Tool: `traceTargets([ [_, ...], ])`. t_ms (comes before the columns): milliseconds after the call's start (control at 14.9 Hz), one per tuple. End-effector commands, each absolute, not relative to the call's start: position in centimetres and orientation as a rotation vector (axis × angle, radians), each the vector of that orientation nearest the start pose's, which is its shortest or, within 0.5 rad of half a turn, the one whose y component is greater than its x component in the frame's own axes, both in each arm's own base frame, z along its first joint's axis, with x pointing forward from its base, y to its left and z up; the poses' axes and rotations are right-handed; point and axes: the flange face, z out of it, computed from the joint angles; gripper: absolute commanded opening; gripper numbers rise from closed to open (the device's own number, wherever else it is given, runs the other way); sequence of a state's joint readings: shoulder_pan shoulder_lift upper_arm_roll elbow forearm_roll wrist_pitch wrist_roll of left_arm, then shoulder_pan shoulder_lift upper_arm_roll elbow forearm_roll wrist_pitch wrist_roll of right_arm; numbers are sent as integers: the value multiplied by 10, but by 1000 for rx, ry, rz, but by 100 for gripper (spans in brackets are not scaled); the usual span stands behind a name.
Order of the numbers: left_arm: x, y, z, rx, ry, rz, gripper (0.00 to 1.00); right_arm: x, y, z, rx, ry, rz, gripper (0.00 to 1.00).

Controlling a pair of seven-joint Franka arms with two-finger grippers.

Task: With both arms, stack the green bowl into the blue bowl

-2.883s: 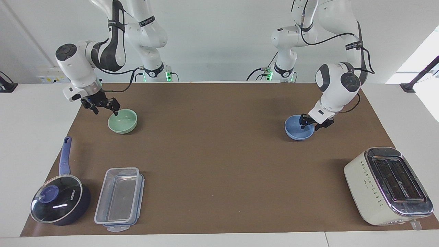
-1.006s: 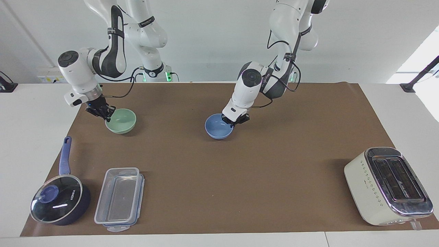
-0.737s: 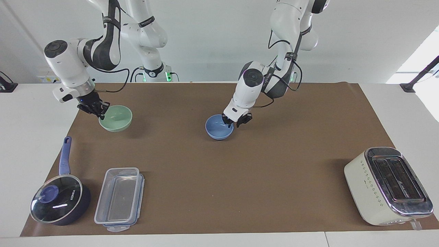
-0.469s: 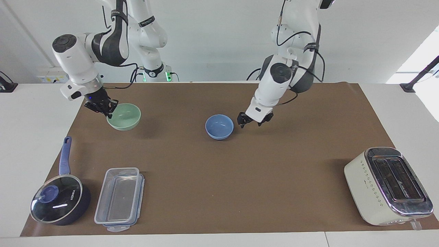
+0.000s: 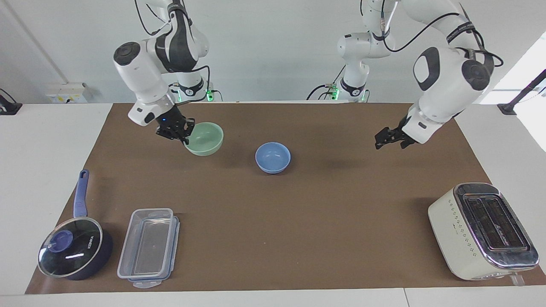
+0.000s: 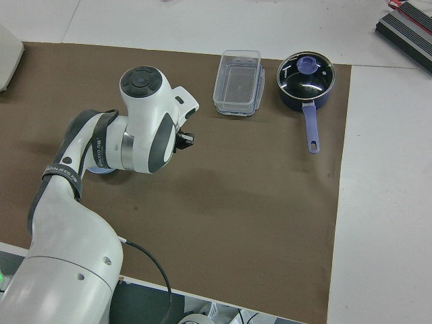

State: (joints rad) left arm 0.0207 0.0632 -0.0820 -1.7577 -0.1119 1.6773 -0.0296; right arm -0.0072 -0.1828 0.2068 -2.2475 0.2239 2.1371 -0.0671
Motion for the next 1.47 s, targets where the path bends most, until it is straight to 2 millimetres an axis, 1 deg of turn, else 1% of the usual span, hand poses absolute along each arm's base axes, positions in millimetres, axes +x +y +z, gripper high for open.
traceTargets([
  [0,555,-42,560,-3155,97,239,100,481,164,432,-2938,-281,-152,0],
  [67,555,-44,576,-3141,116,232,100,481,185,426,-2927,-284,-188,0],
  [134,554,-44,587,-3135,118,236,100,482,203,420,-2914,-274,-226,0],
  [201,552,-44,598,-3135,119,234,100,481,217,411,-2906,-274,-238,0],
  [268,551,-44,604,-3135,121,232,100,479,233,403,-2899,-291,-234,0],
  [402,551,-46,604,-3135,128,224,100,479,251,387,-2888,-318,-241,0],
  [469,549,-47,604,-3136,133,220,100,477,266,383,-2878,-337,-245,0],
  [536,549,-47,603,-3138,160,220,100,476,274,381,-2871,-328,-257,0],
  [603,548,-47,599,-3136,193,227,100,476,274,380,-2871,-329,-260,0],
  [670,548,-47,598,-3136,208,222,100,477,274,380,-2871,-331,-260,0],
  [737,548,-47,598,-3136,215,222,100,477,278,373,-2869,-328,-260,0],
  [804,549,-47,599,-3138,215,206,100,475,284,371,-2858,-340,-293,0],
  [939,553,-47,601,-3141,210,162,100,474,284,370,-2857,-350,-297,0],
  [1073,553,-47,603,-3141,210,157,100,466,281,362,-2867,-355,-284,0],
  [1341,552,-47,604,-3141,208,160,100,465,280,363,-2869,-357,-276,0],
  [1408,552,-47,604,-3139,208,162,100,465,280,362,-2870,-357,-273,6],
])
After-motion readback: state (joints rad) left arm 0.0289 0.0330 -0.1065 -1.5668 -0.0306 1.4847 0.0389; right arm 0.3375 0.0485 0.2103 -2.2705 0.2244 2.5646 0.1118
